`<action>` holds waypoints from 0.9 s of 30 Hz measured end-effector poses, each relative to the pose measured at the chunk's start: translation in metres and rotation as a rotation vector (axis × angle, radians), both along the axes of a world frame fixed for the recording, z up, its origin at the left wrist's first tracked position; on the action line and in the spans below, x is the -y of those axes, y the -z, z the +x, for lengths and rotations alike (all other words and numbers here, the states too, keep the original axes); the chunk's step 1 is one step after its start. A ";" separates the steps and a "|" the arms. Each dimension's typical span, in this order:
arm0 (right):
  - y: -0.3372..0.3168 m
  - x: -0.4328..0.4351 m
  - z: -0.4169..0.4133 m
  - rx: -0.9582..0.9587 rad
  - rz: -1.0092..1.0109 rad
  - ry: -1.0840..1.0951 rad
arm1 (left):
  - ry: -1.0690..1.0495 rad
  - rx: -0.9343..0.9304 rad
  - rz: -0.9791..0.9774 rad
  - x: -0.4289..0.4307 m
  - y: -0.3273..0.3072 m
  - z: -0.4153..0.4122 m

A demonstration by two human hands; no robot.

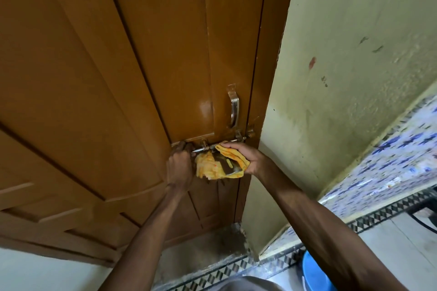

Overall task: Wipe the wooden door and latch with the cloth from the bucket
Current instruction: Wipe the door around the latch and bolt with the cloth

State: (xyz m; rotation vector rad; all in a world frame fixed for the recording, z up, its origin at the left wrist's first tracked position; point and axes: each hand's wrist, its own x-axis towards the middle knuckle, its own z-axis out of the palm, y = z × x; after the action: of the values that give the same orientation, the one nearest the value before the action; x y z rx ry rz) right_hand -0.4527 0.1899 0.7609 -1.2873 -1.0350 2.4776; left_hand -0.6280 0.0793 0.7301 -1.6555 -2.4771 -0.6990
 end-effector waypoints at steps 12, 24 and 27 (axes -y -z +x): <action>0.019 0.023 0.031 0.017 -0.078 -0.087 | -0.057 -0.069 -0.033 -0.001 0.003 0.004; 0.012 0.032 0.027 0.079 0.045 -0.028 | -0.051 -0.045 -0.041 0.000 -0.001 0.005; 0.020 0.045 0.049 0.074 0.035 -0.018 | -0.051 -0.028 -0.031 0.001 -0.002 0.006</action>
State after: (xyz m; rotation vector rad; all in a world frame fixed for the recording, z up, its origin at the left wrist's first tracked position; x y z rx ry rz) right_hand -0.4033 0.1446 0.7404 -1.3744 -1.1067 2.4297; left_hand -0.6225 0.0785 0.7324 -1.5953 -2.5136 -0.6307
